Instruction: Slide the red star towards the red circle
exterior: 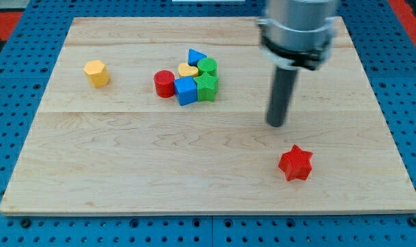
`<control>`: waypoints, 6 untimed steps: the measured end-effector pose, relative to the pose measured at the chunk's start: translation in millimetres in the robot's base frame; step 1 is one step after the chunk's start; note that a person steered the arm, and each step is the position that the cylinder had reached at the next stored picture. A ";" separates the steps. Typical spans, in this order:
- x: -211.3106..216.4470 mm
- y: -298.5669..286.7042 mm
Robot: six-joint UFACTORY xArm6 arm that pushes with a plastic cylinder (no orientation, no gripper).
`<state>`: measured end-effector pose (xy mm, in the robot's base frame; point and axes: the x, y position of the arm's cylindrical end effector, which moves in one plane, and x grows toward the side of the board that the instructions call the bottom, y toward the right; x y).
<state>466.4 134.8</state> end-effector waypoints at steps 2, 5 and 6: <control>79.6 37.4; 73.8 -140.8; 54.9 -182.0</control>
<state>521.3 -47.1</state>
